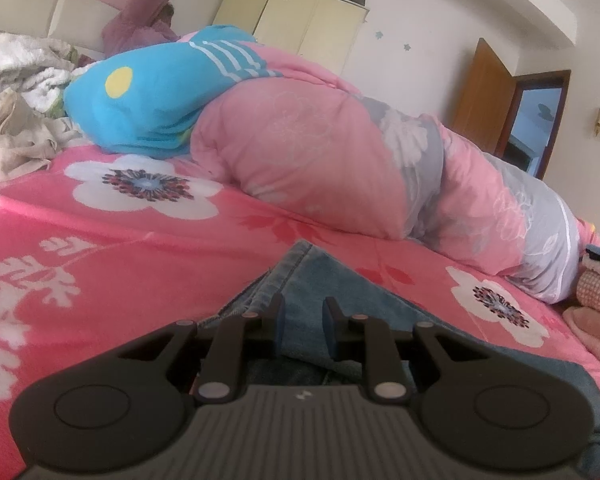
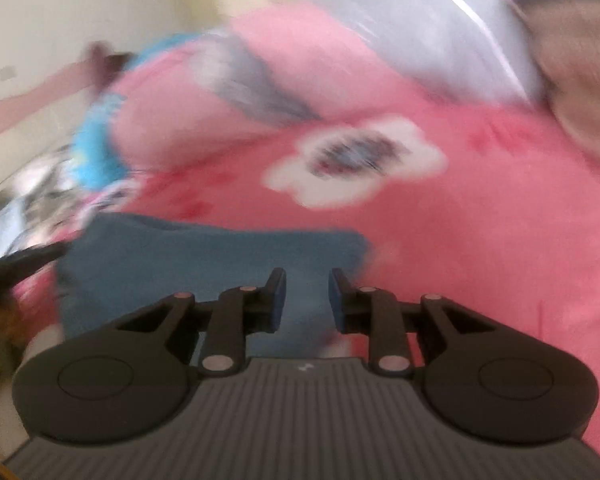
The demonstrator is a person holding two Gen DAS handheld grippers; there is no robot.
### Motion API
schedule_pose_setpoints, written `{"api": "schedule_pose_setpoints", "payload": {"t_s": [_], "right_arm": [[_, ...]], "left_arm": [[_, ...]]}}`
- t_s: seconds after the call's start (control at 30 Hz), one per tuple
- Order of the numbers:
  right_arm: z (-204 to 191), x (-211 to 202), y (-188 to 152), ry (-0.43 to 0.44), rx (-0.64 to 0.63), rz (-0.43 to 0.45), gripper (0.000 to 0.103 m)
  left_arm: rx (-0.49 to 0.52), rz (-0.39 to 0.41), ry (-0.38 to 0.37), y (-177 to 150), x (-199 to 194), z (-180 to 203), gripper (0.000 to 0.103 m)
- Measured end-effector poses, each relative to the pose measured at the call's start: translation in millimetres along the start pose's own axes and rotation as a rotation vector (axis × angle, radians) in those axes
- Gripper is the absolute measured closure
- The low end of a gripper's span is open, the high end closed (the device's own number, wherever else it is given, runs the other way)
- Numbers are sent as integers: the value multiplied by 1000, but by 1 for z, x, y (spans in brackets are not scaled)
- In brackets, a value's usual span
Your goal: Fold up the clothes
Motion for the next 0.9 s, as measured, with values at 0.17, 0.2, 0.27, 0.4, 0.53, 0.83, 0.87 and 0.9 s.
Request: {"api": "schedule_pose_setpoints", "payload": {"t_s": [0.17,0.2,0.27,0.4,0.53,0.83,0.87,0.9], "right_arm": [[-5,-2,-50,31,-172,-184,82],[-7,-5,-56,16,-227,-160,82],[-8,-11,-56,-5,-236,-153,81],[-23,-32,-34,29,-266,-101,81],[-18,-24,-61,71,-221,-189,80],[-51,-44,-14,143,-210,-44,80],[-63,-43,-6,173,-199,5,80],[-70,-36,-5,174,-199,27,80]], "left_arm": [[-5,2,-3,0,0,-1,81],[-6,2,-4,0,0,-1,81],[-13,1,-5,0,0,-2,81],[-9,1,-2,0,0,-2,81],[-11,2,-7,0,0,-1,81],[-8,2,1,-1,-1,0,81],[-10,2,0,-1,-1,0,81],[-11,2,-1,-1,-1,0,81]]}}
Point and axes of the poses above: each gripper's, at about its wrist camera, not at the fingertips, and x roughly the way its jaws point, z to its right, y to its top, the point moved 10 cm from there along x, roughly the way its jaws point, and after that the axes turned 4 degrees about x, right-handed, at the moved point
